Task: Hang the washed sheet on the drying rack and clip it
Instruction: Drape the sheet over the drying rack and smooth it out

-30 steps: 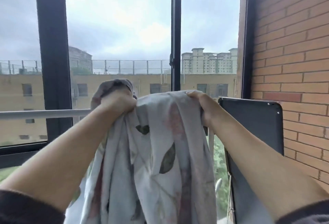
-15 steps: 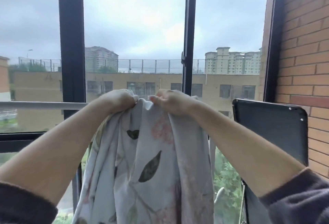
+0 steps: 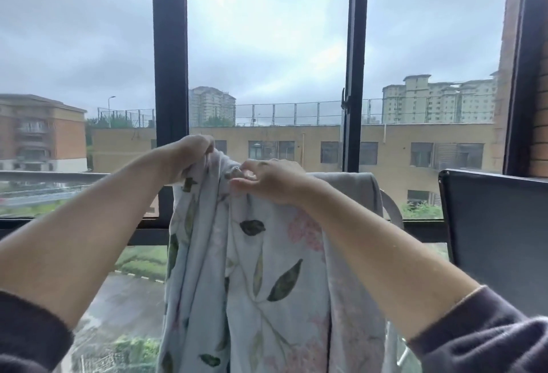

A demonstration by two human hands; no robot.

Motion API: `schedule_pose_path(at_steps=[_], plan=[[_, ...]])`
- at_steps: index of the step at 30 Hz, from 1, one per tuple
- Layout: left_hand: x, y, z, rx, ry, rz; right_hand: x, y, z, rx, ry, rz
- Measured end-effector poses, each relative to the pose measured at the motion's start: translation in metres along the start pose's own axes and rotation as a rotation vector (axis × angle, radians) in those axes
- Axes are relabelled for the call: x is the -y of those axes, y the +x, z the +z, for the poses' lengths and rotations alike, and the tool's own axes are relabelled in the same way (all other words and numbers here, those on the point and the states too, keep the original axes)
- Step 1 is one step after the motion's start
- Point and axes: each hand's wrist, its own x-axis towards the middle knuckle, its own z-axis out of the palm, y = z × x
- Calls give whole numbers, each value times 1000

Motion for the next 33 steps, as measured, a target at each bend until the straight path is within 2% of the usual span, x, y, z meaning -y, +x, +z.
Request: schedule_pose_path(at_steps=[3,7,9,12,15,17,19,23,26,29,33], plan=[[10,3,-18,57,-22,25,8,8,8,-54,-44,-16],[34,16,-46,-158,-161,75,-1,19,7,-81,168,120],[46,25,-66,-233,-31,69,-9,24,5,-108,196,246],[54,21,-88,-271,454,-10,-5,32,2,-182,236,395],[49,18,-87,-266,652,-3,31,41,5,-24,274,215],[47,20,-84,-242,648,8,58,48,12,78,196,91],[51,31,-91,-196,676,-1,68,58,20,41,185,84],[70,52,-125,-206,775,-3,54,65,23,-98,327,250],[94,61,-151,-271,839,35,49,68,20,-177,361,384],[114,72,-168,-437,919,97,56,74,25,-250,322,481],[132,64,-161,-474,821,257,67,73,33,-186,148,484]])
